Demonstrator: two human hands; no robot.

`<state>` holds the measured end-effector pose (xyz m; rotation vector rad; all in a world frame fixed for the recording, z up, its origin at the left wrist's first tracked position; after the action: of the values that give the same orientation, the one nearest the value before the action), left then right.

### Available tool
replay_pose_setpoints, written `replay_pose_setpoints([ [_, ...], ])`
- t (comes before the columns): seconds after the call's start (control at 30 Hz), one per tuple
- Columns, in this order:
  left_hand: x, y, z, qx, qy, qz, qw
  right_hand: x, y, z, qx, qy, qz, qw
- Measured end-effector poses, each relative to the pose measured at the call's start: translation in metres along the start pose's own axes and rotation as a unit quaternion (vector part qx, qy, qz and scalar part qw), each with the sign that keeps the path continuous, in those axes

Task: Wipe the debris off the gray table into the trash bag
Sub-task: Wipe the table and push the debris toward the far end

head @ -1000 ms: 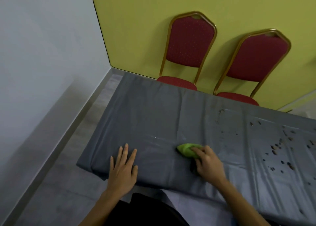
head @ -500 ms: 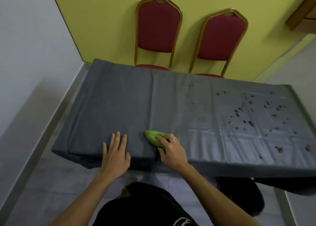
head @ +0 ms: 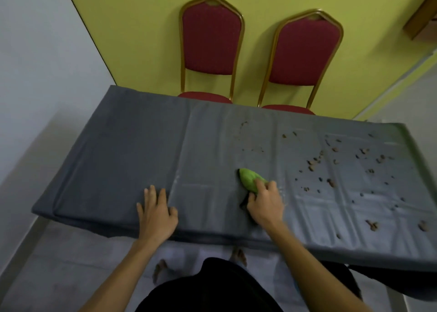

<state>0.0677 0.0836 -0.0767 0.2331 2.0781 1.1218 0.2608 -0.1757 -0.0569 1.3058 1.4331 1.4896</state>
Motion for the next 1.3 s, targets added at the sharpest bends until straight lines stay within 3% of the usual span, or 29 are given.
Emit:
replay_pose_setpoints([
  [0.13, -0.096, -0.063, -0.011, -0.011, -0.081, 0.007, 0.997, 0.045, -0.015, -0.037, 0.024, 0.166, 0.004, 0.986],
  [0.2, -0.118, -0.088, -0.014, -0.002, -0.076, 0.007, 0.997, 0.051, -0.014, -0.034, 0.030, 0.239, -0.023, 0.970],
  [0.33, -0.117, -0.104, -0.030, -0.026, -0.075, 0.023, 0.997, 0.025, -0.002, 0.008, 0.047, 0.292, -0.070, 0.953],
  [0.43, -0.115, -0.104, -0.034, -0.011, -0.106, 0.038, 0.994, -0.012, 0.008, 0.050, 0.038, 0.240, -0.069, 0.968],
  [0.57, -0.117, -0.107, -0.036, 0.010, -0.071, 0.044, 0.997, -0.037, 0.006, 0.062, 0.057, 0.163, -0.025, 0.985],
  [0.67, -0.127, -0.106, -0.037, -0.002, -0.048, 0.023, 0.999, -0.030, 0.000, 0.049, 0.074, 0.158, 0.011, 0.985],
  [0.77, -0.128, -0.106, -0.037, -0.013, -0.036, 0.025, 0.999, -0.021, -0.007, 0.025, 0.086, 0.190, 0.020, 0.978],
  [0.87, -0.129, -0.108, -0.038, -0.021, -0.035, 0.022, 0.999, -0.004, -0.009, 0.005, 0.088, 0.275, 0.006, 0.957],
  [1.03, -0.129, -0.110, -0.038, -0.021, -0.036, 0.047, 0.998, 0.002, -0.002, 0.049, 0.079, 0.354, -0.053, 0.930],
  [1.13, -0.130, -0.113, -0.030, 0.021, -0.009, 0.046, 0.999, -0.012, 0.008, 0.103, 0.054, 0.306, -0.073, 0.948],
  [1.2, -0.137, -0.106, -0.022, 0.035, 0.007, 0.008, 0.999, -0.025, 0.012, 0.141, 0.052, 0.229, -0.066, 0.970],
  [1.3, -0.155, -0.083, -0.001, -0.003, -0.008, -0.055, 0.998, -0.023, 0.014, 0.167, 0.060, 0.126, -0.039, 0.990],
])
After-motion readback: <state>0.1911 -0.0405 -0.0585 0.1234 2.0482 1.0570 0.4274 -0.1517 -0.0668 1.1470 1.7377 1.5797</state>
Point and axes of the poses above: each hand's wrist, its own z-axis towards the middle knuckle, its own y-axis out of the back of the hand, x = y × z, the point moved 9 cm from there along z, towards the middle knuckle, and after that the axes turned 12 degrees about -z, right-handed, at the moved point
